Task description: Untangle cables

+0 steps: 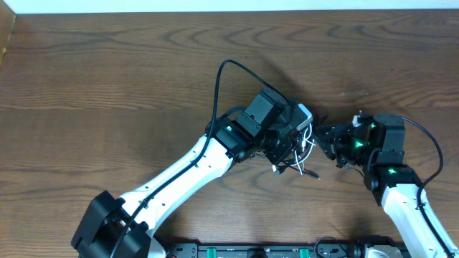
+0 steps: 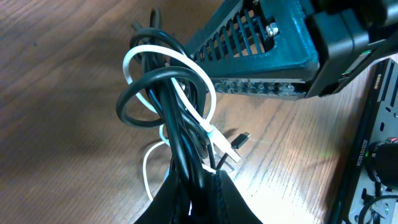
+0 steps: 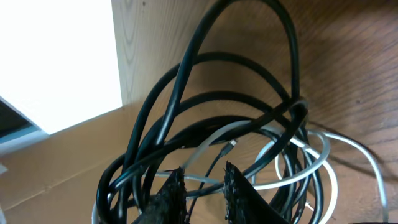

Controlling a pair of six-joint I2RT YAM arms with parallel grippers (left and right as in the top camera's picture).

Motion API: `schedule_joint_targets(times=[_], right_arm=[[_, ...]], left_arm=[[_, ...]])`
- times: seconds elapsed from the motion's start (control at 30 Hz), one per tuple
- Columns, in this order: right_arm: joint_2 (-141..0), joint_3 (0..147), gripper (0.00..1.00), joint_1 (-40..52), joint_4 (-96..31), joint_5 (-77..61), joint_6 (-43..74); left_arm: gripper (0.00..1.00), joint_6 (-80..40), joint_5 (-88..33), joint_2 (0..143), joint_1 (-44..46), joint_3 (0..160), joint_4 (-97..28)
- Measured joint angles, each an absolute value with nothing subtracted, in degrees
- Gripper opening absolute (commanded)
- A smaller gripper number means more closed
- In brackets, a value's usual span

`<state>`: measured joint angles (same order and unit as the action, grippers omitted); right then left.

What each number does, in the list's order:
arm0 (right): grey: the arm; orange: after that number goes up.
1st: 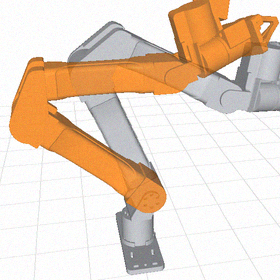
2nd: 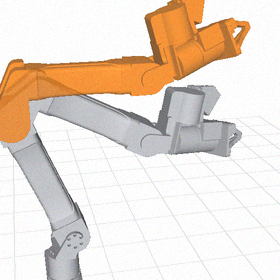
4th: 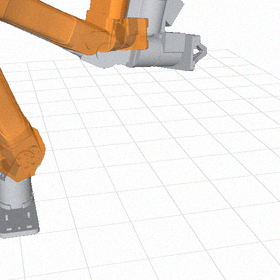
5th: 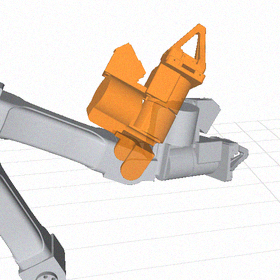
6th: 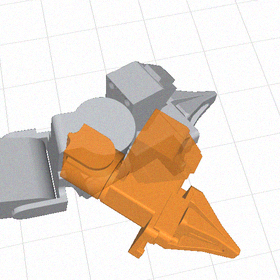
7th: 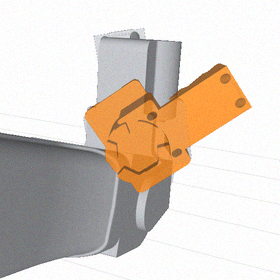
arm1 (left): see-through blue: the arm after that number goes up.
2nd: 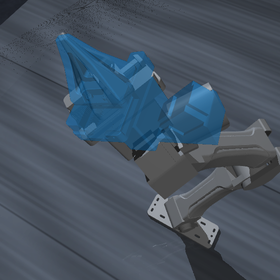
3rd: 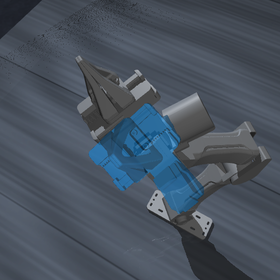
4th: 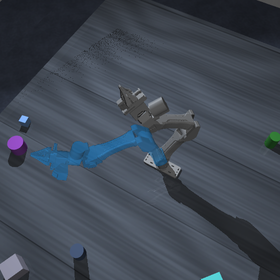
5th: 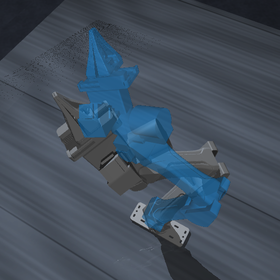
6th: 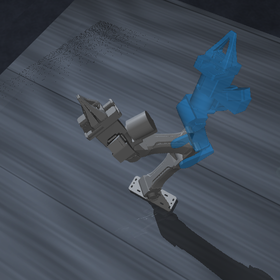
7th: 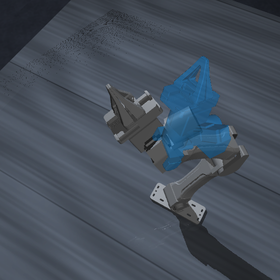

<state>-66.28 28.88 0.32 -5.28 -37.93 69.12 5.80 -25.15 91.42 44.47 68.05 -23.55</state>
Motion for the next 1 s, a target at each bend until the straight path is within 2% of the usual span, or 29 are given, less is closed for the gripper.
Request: schedule_joint_targets(times=[0.17, 0.27, 0.57, 0.83, 0.93, 1.0], right_arm=[[-66.3, 28.9, 0.18, -2.5, -4.7, -41.6, 69.1], [-66.3, 28.9, 0.22, -3.0, -3.6, -43.6, 69.1], [-66.3, 28.9, 0.23, -0.4, -3.5, -42.0, 71.4], [-66.3, 28.9, 0.12, 2.0, -3.2, -35.6, 74.6], [-66.3, 28.9, 0.01, 2.2, -2.8, -34.1, 75.5], [-66.3, 28.9, 0.01, 2.2, -2.1, -32.9, 76.1]], left_arm=[[0.07, 5.8, -25.1, 91.4, 44.5, 68.1, -23.6], [0.08, 5.8, -25.1, 91.4, 44.5, 68.1, -23.6], [0.07, 5.8, -27.0, 91.4, 44.5, 68.1, -23.4], [0.08, 5.8, -34.6, 91.4, 44.4, 68.1, -23.1], [0.07, 5.8, -37.3, 91.4, 44.4, 68.1, -22.8], [0.07, 5.8, -39.4, 91.4, 44.4, 68.1, -22.3]])
